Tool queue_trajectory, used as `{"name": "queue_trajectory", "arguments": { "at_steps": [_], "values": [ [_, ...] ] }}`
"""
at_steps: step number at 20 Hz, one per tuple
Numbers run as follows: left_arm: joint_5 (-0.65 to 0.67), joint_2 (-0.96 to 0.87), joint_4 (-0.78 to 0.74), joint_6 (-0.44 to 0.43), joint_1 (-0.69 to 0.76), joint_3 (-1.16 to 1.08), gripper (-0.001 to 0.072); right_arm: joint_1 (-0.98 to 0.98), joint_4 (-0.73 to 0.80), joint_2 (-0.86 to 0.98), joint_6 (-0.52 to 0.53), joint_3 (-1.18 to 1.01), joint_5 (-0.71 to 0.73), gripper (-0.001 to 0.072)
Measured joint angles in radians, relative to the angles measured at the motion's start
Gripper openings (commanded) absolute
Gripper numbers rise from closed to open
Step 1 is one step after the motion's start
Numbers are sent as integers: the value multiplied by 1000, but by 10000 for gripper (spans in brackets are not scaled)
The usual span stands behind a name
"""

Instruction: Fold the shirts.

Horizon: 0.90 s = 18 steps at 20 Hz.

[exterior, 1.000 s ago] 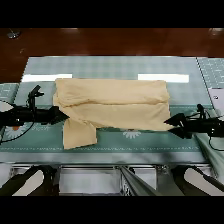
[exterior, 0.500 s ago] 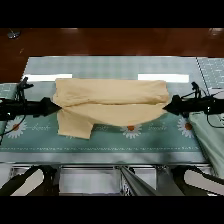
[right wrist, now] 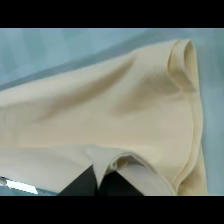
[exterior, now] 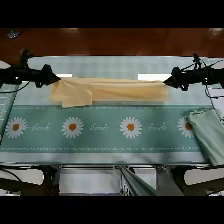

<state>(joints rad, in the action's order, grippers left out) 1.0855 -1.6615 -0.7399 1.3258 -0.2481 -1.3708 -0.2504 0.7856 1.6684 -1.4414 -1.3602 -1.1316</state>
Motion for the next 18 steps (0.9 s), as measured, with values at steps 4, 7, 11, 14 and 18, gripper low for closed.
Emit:
{"name": "queue_trajectory", "arguments": {
  "at_steps": [4,7,11,14,18],
  "values": [
    [31,-169,-1,56,24,-194,137,24,-35,121,-15,-113,6,167],
    [48,-226,-2,71,29,-258,704,21,-58,171,-16,-155,2,624],
    [179,-248,-103,125,-39,-374,701,-66,-35,183,1,-205,-104,624],
    [286,-220,-226,174,-97,-399,702,-121,69,181,-27,-204,-174,623],
    [292,-133,-297,179,-94,-333,701,-103,124,206,-54,-173,-195,623]
  ]
}}
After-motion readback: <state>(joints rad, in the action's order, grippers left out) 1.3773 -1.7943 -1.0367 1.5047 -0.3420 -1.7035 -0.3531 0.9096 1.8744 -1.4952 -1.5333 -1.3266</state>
